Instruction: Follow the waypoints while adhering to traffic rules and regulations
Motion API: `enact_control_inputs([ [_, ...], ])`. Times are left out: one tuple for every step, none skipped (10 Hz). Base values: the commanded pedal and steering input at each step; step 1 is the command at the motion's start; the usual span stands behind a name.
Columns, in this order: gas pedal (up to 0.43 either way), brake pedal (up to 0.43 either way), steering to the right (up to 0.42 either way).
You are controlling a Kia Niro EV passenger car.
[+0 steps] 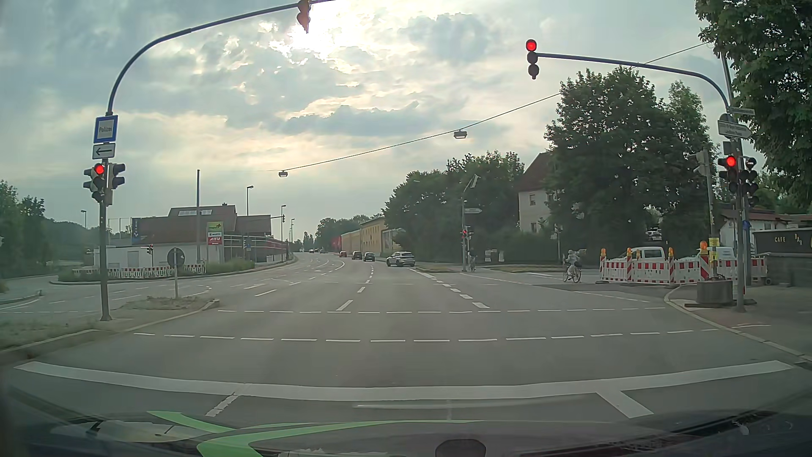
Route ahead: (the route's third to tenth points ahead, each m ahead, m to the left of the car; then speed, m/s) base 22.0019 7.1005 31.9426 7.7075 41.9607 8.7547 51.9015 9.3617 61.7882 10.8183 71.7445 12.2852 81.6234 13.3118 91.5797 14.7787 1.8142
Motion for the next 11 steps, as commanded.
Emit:
enact_control_inputs([
  [0.0, 0.256, -0.005],
  [0.0, 0.256, -0.005],
  [0.0, 0.256, -0.005],
  [0.0, 0.256, -0.005],
  [0.0, 0.256, -0.005],
  [0.0, 0.256, -0.005],
  [0.0, 0.256, -0.005],
  [0.0, 0.256, -0.006],
  [0.0, 0.256, -0.005],
  [0.0, 0.256, -0.006],
  [0.0, 0.256, -0.005],
])
